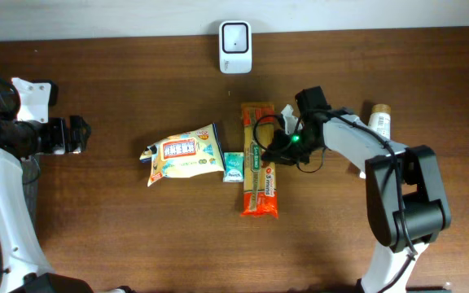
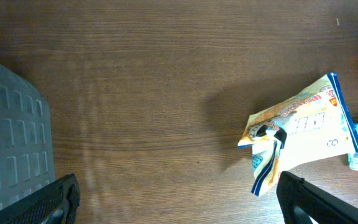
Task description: Scan the item barcode
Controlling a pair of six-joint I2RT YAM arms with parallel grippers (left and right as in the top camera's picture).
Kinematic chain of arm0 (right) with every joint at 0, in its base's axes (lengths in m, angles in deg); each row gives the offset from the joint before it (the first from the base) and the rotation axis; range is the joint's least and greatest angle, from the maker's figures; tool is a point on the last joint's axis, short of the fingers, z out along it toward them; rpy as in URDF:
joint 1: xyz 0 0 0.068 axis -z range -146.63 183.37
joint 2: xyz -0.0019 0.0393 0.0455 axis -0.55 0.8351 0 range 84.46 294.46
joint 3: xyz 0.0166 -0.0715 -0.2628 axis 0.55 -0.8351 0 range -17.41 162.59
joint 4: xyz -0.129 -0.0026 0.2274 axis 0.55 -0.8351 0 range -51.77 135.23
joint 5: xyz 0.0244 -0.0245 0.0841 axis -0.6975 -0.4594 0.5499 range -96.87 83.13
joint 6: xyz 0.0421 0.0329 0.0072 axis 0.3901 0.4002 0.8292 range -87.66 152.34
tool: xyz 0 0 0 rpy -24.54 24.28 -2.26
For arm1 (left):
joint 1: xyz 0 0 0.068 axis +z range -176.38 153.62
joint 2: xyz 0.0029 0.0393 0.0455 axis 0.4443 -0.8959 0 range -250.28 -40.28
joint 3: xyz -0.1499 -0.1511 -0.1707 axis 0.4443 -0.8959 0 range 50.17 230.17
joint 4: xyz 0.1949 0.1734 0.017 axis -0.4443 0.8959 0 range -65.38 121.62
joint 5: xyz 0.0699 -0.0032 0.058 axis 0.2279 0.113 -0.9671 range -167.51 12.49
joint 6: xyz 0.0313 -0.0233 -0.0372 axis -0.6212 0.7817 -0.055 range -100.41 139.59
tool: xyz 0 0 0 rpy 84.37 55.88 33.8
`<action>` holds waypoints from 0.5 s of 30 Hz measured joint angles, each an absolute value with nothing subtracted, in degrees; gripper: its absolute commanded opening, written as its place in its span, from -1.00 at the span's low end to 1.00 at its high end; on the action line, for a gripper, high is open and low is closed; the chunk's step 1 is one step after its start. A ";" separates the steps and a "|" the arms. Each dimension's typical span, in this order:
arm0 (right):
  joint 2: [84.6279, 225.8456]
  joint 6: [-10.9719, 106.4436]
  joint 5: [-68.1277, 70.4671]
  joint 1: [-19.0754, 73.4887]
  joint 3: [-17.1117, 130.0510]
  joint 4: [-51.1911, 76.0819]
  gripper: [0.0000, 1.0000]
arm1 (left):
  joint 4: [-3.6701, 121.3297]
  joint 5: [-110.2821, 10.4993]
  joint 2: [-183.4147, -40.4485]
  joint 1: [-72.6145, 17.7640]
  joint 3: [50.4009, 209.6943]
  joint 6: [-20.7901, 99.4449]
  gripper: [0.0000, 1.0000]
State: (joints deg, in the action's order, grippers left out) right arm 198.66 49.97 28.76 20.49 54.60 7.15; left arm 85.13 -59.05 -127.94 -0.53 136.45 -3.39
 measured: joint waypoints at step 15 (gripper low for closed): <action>207.42 54.77 -35.56 1.10 73.94 -24.39 -0.74 | 85.16 -59.05 -127.94 -0.53 136.45 -3.39 0.98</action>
